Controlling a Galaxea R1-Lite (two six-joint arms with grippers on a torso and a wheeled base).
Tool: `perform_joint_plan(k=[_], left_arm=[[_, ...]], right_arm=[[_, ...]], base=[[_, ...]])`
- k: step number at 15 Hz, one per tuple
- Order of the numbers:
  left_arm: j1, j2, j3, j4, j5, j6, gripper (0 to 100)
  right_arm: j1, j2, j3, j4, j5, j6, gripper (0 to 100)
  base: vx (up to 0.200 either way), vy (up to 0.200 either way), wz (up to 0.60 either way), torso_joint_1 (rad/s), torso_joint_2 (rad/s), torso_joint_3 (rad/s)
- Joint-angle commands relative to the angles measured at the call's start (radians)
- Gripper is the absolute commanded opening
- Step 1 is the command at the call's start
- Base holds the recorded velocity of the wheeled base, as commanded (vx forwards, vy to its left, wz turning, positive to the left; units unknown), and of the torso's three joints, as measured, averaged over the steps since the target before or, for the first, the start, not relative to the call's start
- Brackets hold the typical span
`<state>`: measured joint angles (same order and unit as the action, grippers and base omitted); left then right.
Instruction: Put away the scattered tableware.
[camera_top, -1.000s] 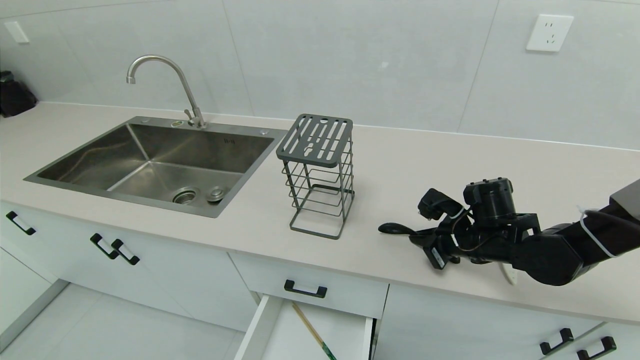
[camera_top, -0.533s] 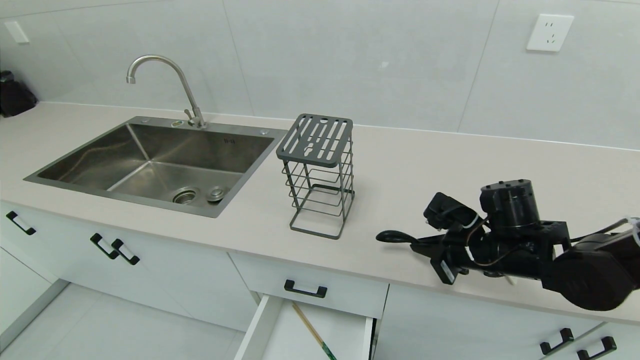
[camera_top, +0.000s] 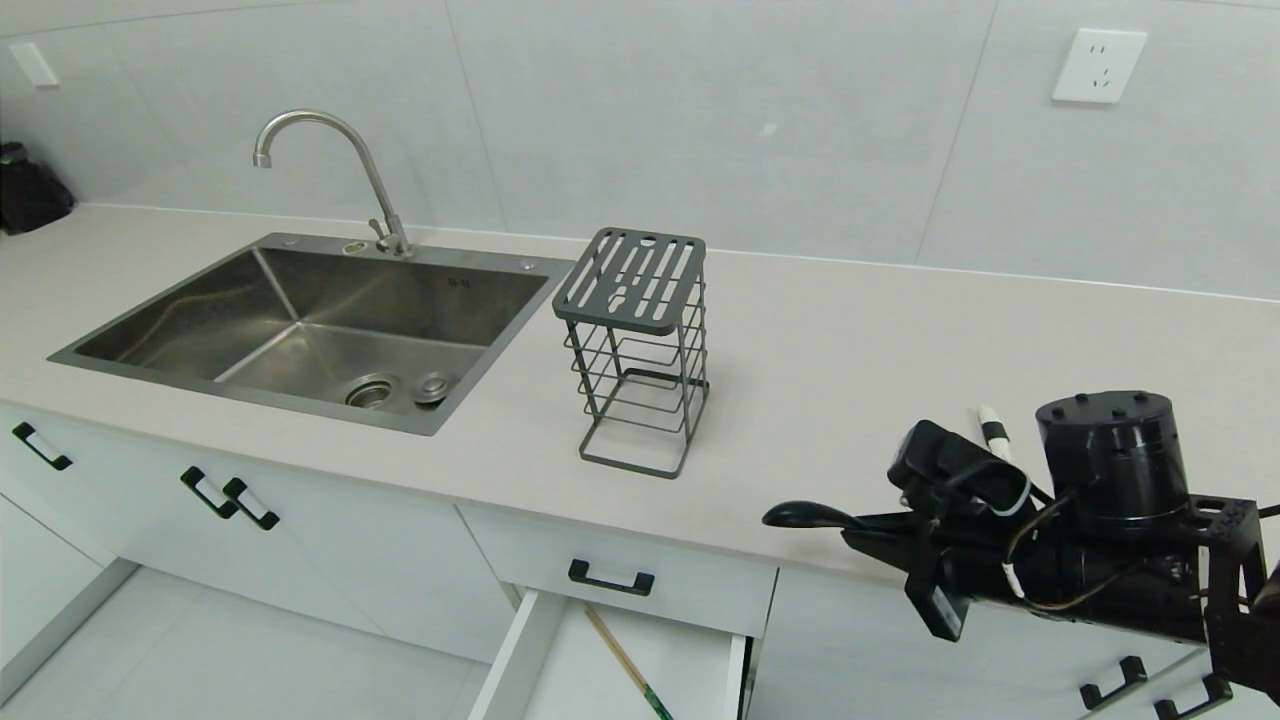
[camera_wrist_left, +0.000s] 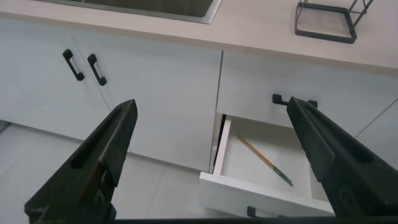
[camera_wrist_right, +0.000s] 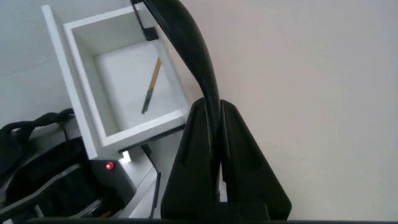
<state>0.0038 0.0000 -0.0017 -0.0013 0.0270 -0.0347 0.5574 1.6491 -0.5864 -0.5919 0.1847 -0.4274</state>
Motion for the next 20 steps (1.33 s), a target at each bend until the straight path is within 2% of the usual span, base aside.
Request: perform_joint_plan(k=[1, 7, 12, 14, 17, 20], left_arm=[[0.001, 0.000, 0.000, 0.000, 0.001, -0.001, 100], [0.001, 0.000, 0.000, 0.000, 0.001, -0.001, 100], [0.001, 0.000, 0.000, 0.000, 0.001, -0.001, 100], [0.001, 0.000, 0.000, 0.000, 0.001, -0.001, 100], [0.001, 0.000, 0.000, 0.000, 0.001, -0.001, 100], [0.001, 0.000, 0.000, 0.000, 0.001, -0.001, 100]], right_arm=[[0.048, -0.020, 0.022, 0.000, -0.005, 0.001, 0], [0.108, -0.023, 0.056, 0.000, 0.006, -0.002, 0], [0.200, -0.022, 0.037, 0.000, 0.009, 0.016, 0], [0.228, -0.023, 0.011, 0.000, 0.009, 0.072, 0], [0.295, -0.017, -0.098, -0.002, -0.002, 0.217, 0], [0.366, 0.008, -0.135, -0.031, -0.030, 0.240, 0]], base=[[0.000, 0.000, 0.00, 0.000, 0.00, 0.000], [0.000, 0.000, 0.00, 0.000, 0.00, 0.000], [0.000, 0.000, 0.00, 0.000, 0.00, 0.000], [0.000, 0.000, 0.00, 0.000, 0.00, 0.000], [0.000, 0.000, 0.00, 0.000, 0.00, 0.000], [0.000, 0.000, 0.00, 0.000, 0.00, 0.000]])
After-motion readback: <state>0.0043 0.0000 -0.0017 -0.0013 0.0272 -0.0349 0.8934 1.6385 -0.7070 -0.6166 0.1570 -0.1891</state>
